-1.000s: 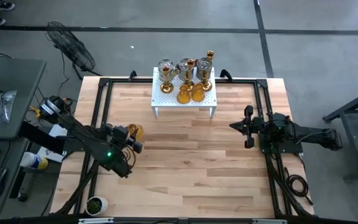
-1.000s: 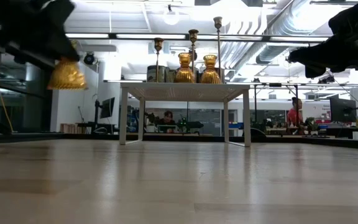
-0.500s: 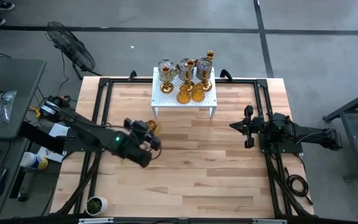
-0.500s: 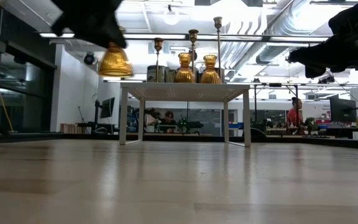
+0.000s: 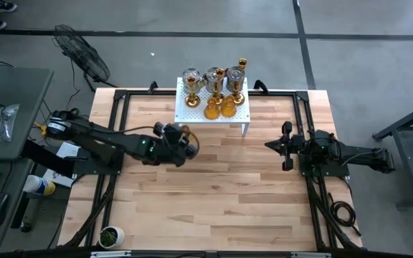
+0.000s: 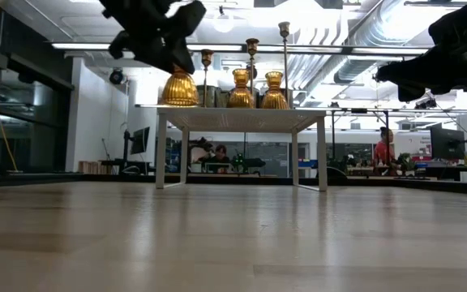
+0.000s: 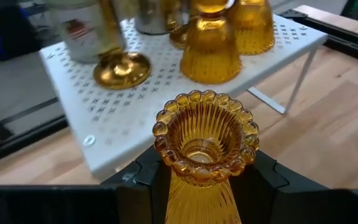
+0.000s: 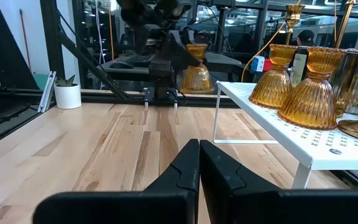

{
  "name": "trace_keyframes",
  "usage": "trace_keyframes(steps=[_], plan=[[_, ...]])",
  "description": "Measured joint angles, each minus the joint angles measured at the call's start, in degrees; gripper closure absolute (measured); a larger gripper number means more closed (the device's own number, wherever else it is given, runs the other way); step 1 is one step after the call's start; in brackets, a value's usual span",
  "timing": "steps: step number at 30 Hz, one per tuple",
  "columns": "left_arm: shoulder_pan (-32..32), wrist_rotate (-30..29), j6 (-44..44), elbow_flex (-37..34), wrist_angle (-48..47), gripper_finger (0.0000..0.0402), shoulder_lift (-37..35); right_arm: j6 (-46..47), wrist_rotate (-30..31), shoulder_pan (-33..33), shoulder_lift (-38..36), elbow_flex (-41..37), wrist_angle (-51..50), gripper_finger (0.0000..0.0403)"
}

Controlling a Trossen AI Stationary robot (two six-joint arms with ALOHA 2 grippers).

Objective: Pick & Place candle stick holders
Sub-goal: Put the yellow candle holder aligned with the other yellow candle holders on the shelf

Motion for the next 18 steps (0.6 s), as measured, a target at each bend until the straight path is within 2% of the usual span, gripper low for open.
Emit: trace_keyframes(steps=[5, 14, 18], plan=[[3.5, 4.6, 7.7, 0.8, 5.2, 0.0272, 0.0, 0.0, 0.0, 0.0, 0.0, 0.0, 0.0, 0.0399], [7.7, 6.6, 15.4, 10.8, -1.8, 0.0272, 0.0, 0.0, 0.0, 0.0, 0.0, 0.0, 0.0, 0.0399], [10.5, 8.6, 15.8, 13.2, -5.5, 0.0272, 0.6, 0.0, 0.0, 0.0, 0.0, 0.0, 0.0, 0.0399]])
